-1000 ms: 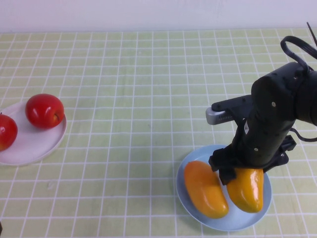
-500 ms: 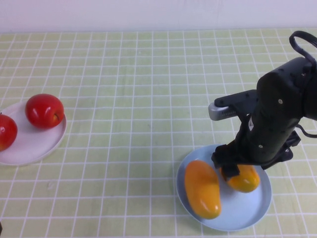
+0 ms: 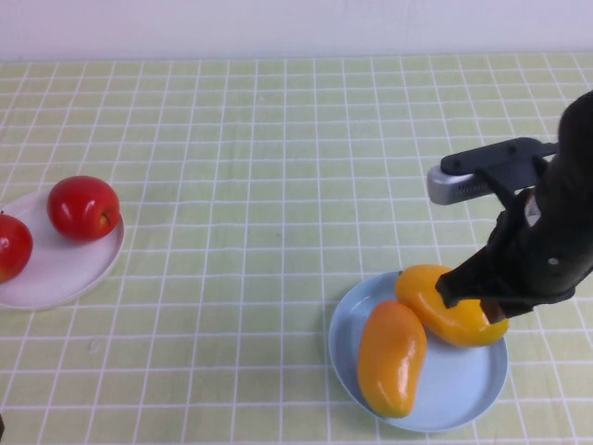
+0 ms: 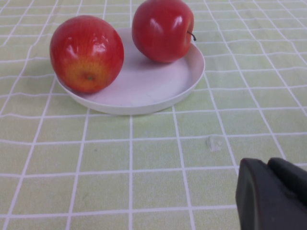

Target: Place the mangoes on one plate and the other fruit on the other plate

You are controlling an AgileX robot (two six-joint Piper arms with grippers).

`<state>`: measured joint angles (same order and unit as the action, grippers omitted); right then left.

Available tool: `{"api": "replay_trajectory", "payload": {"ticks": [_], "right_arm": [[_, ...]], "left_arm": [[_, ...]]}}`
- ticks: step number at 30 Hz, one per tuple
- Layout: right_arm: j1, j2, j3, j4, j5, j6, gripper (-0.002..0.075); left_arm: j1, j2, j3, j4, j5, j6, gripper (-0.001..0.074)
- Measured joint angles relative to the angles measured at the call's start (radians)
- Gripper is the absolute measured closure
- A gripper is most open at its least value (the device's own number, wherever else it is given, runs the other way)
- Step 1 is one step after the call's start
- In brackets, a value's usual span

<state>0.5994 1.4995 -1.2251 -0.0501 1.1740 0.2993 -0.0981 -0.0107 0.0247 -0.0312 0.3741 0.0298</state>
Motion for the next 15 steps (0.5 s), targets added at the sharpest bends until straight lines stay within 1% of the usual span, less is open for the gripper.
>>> {"api": "replay_trajectory", "payload": {"ticks": [2,5,10,15], "right_arm": [[0.0,-0.045,0.0,-0.012,0.026,-0.008,0.0684],[0.0,-0.123,0.0,-0.023,0.045,-0.016,0.0724],[0.0,-0.293,0.0,0.005,0.058,-0.03,0.0737],[0.0,-0.455,0.04,0.079,0.066,-0.043,0.074]], "left_arm": [[0.0,0.0,0.0,0.0,0.0,0.0,0.0734],[0.0,0.0,0.0,0.0,0.0,0.0,0.0734],[0.0,0.0,0.0,0.0,0.0,0.0,0.0734],[0.0,0.0,0.0,0.0,0.0,0.0,0.0734]]}}
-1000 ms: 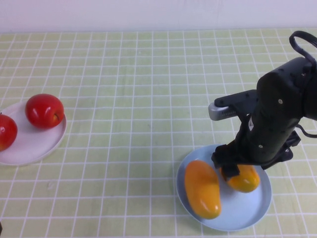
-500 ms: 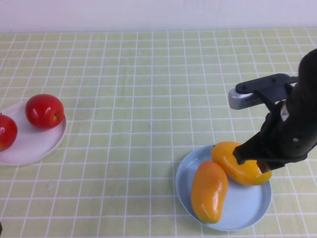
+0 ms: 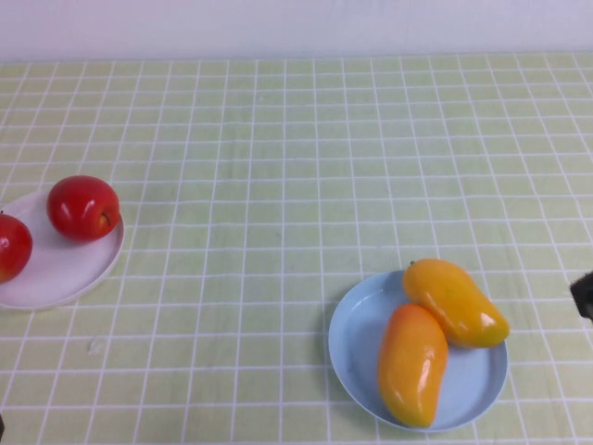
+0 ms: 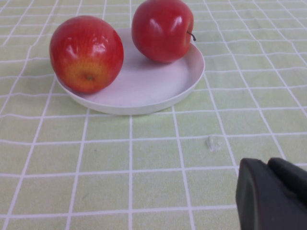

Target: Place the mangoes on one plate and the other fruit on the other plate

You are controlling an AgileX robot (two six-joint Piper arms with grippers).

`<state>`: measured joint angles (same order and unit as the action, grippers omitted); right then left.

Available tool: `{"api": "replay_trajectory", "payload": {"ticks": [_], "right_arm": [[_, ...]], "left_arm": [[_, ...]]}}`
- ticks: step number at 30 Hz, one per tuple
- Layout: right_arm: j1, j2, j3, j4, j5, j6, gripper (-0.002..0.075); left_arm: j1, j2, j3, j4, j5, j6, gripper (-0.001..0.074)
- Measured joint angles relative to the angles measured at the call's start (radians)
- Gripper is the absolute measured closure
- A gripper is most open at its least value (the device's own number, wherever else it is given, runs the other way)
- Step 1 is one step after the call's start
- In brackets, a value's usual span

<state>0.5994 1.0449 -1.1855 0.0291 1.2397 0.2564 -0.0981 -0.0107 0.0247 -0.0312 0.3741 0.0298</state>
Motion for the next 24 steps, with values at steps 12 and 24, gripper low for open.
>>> {"api": "replay_trajectory", "payload": {"ticks": [12,24], "right_arm": [[0.0,-0.272,0.273,0.0,-0.066,0.0,0.074],[-0.308,-0.451,0.838,-0.133,-0.941,0.002,0.0741]], "left_arm": [[0.0,0.0,0.0,0.0,0.0,0.0,0.0734],[0.0,0.0,0.0,0.0,0.0,0.0,0.0734]]}}
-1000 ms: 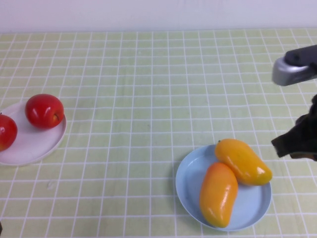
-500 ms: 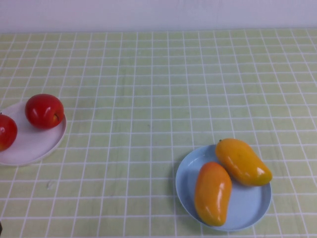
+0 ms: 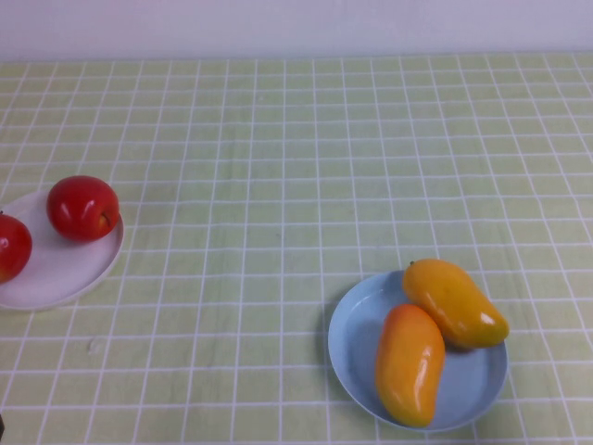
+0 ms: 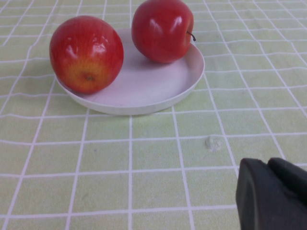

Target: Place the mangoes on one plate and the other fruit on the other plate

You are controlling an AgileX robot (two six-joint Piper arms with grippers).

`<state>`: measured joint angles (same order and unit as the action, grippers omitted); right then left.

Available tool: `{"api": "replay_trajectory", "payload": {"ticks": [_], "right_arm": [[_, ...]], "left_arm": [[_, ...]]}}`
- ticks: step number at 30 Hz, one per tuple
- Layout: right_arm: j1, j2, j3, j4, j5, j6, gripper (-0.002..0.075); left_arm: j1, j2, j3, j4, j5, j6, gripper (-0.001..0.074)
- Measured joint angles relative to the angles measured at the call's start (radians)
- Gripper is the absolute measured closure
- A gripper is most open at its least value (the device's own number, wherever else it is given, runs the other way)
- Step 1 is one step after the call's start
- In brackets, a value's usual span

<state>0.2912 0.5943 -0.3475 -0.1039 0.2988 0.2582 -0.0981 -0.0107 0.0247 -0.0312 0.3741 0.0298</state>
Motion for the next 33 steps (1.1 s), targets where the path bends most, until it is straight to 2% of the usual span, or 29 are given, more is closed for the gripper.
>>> {"api": "replay_trajectory", "payload": {"ticks": [1,4,8,19,28,31,33], "right_arm": [[-0.062,-0.04,0.071,-0.004,-0.092,0.0,0.0741],[-0.169,-0.15,0.216,-0.007,-0.24,0.0,0.0741],[-0.239,-0.3,0.35,-0.009,-0.317,0.0,0.0741],[-0.251,-0.588,0.371,-0.01,-0.17,0.0,0.0741],[-0.251,-0.602,0.373,-0.01,-0.116,-0.008,0.0741],[-0.251,-0.602,0.373,0.09,-0.111,-0.145,0.0741],[-0.251,-0.602,0.373,0.216,-0.099,-0.331,0.0741]], "left_arm": [[0.0,0.0,0.0,0.0,0.0,0.0,0.0734],[0.0,0.0,0.0,0.0,0.0,0.0,0.0734],[0.0,0.0,0.0,0.0,0.0,0.0,0.0734],[0.0,0.0,0.0,0.0,0.0,0.0,0.0734],[0.0,0.0,0.0,0.0,0.0,0.0,0.0734],[0.0,0.0,0.0,0.0,0.0,0.0,0.0734],[0.0,0.0,0.0,0.0,0.0,0.0,0.0734]]}}
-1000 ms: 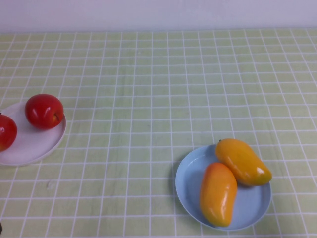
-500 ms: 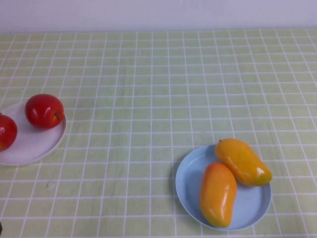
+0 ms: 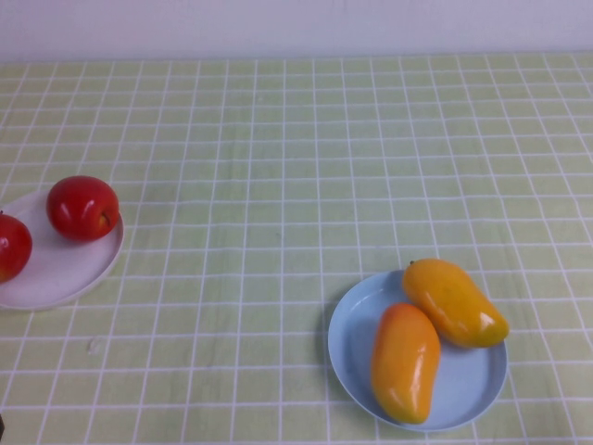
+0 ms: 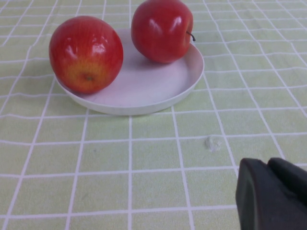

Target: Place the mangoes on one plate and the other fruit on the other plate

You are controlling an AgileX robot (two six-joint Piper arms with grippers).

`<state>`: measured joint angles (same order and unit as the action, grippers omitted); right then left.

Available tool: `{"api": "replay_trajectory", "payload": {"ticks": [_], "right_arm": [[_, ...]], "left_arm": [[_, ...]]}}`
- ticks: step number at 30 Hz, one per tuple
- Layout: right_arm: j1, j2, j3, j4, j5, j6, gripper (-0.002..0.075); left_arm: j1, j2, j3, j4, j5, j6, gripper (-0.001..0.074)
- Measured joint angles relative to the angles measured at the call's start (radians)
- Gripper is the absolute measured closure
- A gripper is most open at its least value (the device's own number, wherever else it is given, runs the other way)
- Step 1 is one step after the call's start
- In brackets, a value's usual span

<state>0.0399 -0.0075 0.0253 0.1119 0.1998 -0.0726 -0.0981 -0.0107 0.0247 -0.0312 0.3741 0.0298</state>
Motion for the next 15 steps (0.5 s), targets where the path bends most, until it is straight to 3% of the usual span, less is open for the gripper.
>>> {"api": "replay_trajectory", "payload": {"ticks": [4,15], "right_arm": [[0.0,0.0,0.0,0.112,0.062,-0.159,0.0741],[0.0,0.0,0.002,0.088,0.149,-0.091,0.0741]], "left_arm": [[0.0,0.0,0.0,0.0,0.0,0.0,0.0734],[0.0,0.0,0.0,0.0,0.0,0.0,0.0734]]}}
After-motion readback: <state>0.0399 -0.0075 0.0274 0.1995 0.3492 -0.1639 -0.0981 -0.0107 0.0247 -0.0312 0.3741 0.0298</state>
